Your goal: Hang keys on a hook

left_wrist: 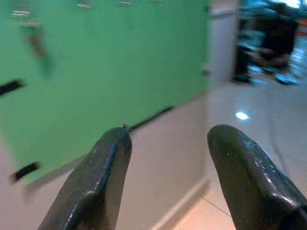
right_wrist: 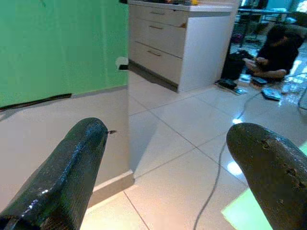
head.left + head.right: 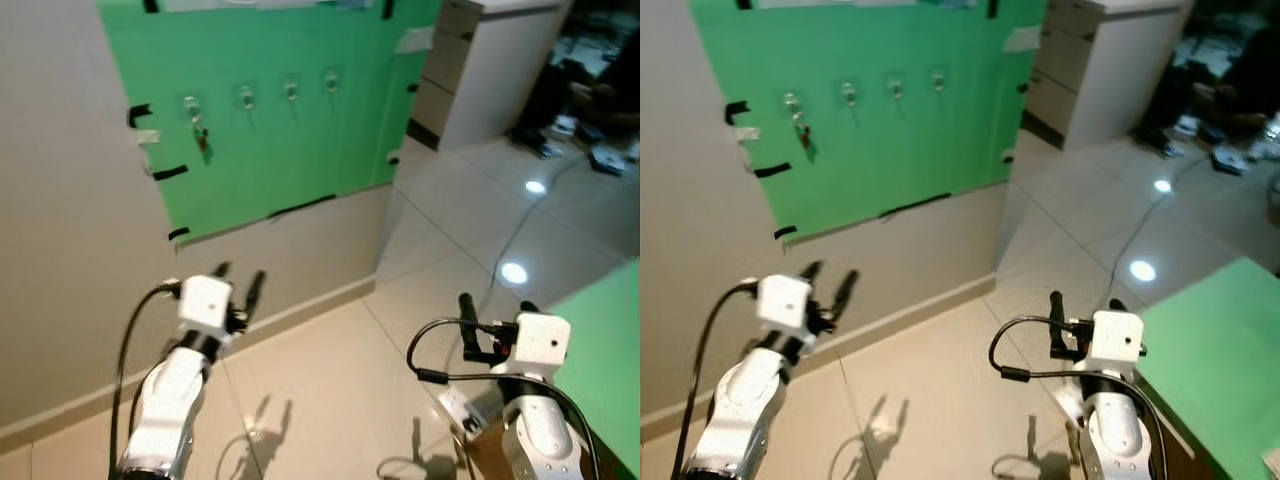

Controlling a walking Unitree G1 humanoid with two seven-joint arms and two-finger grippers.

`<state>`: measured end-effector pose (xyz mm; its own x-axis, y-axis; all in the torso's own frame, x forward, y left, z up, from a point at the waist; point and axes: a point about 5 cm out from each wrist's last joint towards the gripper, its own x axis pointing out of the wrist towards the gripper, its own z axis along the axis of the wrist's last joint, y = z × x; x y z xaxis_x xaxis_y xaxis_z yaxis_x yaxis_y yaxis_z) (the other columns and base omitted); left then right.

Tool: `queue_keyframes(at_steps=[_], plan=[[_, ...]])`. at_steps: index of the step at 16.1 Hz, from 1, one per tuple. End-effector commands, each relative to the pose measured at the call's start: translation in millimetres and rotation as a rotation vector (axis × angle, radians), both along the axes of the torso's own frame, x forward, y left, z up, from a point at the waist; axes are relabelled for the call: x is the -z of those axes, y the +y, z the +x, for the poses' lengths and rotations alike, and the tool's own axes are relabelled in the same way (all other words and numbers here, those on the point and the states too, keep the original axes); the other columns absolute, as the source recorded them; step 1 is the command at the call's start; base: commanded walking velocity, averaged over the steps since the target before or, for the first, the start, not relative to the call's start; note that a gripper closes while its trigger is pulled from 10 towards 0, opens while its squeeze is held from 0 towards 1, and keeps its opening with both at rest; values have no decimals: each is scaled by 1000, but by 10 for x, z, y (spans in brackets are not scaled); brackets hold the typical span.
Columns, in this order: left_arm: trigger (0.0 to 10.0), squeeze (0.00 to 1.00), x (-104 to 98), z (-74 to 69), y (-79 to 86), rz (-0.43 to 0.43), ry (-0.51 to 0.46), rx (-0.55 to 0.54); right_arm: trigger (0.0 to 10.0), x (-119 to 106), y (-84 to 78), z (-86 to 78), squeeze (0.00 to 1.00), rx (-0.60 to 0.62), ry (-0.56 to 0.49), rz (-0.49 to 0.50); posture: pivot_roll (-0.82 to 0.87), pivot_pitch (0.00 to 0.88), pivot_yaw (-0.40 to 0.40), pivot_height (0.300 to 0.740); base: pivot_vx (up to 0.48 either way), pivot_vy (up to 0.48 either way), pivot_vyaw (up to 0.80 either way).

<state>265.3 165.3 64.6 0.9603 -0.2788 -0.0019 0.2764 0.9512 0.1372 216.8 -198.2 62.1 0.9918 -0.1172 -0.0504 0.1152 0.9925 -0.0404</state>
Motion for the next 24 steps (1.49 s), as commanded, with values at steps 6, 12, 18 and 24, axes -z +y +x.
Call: queue_keyframes(at_steps=[6, 12, 18, 24], plan=[[10000, 0, -102, 38, -18, -160, 35, -35, 10000, -119, -37, 1, 1000, 32, -46, 6, -67, 0, 7, 740, 92, -204, -559], [10000, 0, -77, 155, -108, -93, 84, 23, 10000, -135, -43, 28, 1000, 26, -42, -14, -87, 0, 26, 740, 204, -239, -564], [10000, 0, -116, 320, -84, -90, 90, 48, 10000, -157, -101, 27, 1000, 75, -58, -20, -123, 0, 71, 740, 0, 0, -564], [10000, 0, -76, 339, -111, -82, 109, 86, 10000, -159, -119, 26, 1000, 83, -60, -22, -129, 0, 78, 740, 0, 0, -566]])
